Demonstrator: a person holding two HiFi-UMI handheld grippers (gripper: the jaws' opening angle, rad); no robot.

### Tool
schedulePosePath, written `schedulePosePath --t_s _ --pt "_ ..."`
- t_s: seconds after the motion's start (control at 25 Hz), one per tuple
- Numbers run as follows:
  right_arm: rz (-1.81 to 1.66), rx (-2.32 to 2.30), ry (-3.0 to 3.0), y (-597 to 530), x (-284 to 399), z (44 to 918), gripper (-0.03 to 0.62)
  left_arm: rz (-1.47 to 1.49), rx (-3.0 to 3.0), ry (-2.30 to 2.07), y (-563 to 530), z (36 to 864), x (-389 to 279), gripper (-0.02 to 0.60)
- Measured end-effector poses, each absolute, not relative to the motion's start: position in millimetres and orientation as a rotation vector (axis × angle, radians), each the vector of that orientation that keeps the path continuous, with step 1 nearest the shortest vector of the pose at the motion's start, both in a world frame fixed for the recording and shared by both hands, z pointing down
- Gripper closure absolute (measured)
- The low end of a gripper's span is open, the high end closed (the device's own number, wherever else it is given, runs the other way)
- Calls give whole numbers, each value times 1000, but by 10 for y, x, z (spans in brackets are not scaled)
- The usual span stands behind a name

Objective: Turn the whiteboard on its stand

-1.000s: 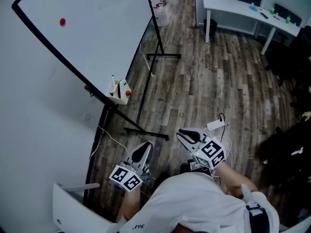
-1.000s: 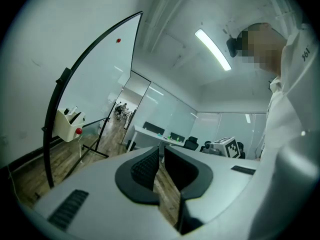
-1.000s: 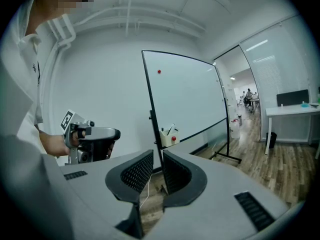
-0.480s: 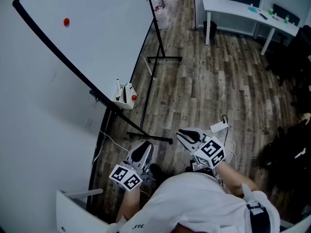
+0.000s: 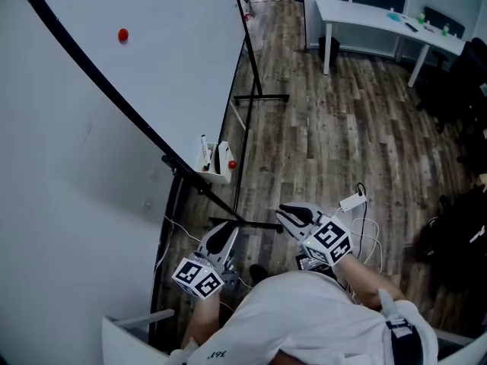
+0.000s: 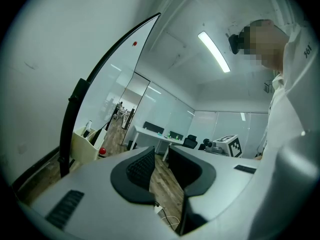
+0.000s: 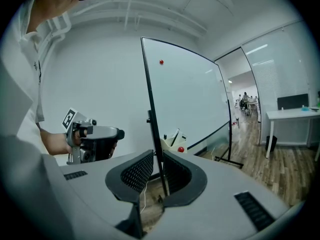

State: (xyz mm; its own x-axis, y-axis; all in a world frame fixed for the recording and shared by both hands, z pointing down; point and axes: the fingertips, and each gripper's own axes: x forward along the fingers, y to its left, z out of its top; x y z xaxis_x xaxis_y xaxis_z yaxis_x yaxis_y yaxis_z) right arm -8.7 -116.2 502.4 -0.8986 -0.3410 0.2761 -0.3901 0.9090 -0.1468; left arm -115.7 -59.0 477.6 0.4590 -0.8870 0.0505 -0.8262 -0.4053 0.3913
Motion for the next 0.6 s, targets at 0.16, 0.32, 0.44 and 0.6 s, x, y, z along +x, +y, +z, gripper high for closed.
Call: schedulePosePath --t_s 0.16,0.32,0.44,0.6 --pt "288 569 -2824 -1185 -395 4976 533 -229 2391 -1415 -669 4743 -1461 500" --pt "283 592 -2811 -1211 -636 4965 533 -232 2389 -1408 -725 4750 -1733 494" --pt "279 608 -2805 -1204 -788 4960 533 -231 2400 -1398 -735 4750 -1898 492" --pt "276 620 -2806 -1163 -980 4948 533 -230 2411 -1398 -727 4710 -2083 491"
